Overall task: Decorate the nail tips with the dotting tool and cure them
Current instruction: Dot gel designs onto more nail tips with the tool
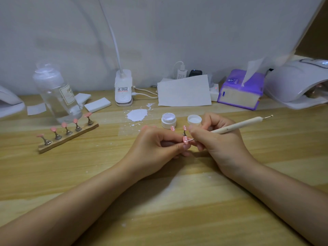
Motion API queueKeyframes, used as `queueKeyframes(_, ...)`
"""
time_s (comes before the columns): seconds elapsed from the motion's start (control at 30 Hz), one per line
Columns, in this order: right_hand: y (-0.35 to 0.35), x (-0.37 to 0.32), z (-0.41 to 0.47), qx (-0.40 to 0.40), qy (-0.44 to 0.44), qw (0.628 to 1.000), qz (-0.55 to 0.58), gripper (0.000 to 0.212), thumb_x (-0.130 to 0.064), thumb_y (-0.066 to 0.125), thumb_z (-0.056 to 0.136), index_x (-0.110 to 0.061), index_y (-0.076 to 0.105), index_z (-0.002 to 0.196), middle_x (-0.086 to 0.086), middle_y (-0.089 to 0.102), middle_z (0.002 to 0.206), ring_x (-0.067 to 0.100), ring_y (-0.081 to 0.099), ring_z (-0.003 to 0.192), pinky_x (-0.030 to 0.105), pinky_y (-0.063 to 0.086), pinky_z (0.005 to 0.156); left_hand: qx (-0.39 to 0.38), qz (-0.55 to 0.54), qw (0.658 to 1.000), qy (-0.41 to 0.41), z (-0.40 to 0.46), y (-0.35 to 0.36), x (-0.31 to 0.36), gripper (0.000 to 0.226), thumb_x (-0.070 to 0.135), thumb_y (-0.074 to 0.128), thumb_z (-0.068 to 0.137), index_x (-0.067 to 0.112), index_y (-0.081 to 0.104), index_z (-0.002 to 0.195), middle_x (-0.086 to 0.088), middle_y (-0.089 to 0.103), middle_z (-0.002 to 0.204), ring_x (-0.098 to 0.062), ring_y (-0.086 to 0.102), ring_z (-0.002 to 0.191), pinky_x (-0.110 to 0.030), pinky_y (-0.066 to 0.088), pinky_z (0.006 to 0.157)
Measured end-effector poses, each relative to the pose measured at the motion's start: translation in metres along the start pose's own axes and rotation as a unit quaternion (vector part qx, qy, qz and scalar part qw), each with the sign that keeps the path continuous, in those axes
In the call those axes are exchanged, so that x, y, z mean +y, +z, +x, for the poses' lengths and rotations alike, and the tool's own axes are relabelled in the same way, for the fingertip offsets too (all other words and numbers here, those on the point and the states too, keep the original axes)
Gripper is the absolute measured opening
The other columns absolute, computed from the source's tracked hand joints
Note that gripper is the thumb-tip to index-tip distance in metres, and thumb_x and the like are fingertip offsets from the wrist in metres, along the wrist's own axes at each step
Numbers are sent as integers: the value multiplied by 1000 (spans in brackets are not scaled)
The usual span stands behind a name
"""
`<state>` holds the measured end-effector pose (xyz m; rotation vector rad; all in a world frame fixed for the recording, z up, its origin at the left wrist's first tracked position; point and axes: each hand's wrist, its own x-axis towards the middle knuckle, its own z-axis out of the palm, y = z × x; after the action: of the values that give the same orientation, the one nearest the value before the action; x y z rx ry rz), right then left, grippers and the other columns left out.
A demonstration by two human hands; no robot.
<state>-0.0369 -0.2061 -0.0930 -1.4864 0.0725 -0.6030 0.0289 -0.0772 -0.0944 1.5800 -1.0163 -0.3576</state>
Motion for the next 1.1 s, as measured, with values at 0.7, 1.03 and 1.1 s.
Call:
queueKeyframes(0.7,1,1,0,-8,9,1000,-2,43,7,61,68,-19,38,44,-5,44,32,4,42,32,12,34,37,-2,5,1000,-6,1,0,-1,26,5,66,78,30,71,73,11,69,61,2,65,64,-9,48,59)
queueKeyframes(1.03,1,2,1,-3,4,1000,-21,43,11,56,73,-16,36,46,-3,43,33,5,41,32,12,35,38,-5,15,1000,-3,1,0,-2,24,3,66,79,27,70,75,13,68,59,4,64,62,-9,48,58)
queueKeyframes(1.1,1,2,0,-8,2,1000,-24,42,11,56,74,-14,36,47,-5,45,33,4,43,32,11,35,38,-6,14,1000,-4,1,0,-2,25,3,66,79,27,70,74,13,68,60,3,65,63,-9,48,59)
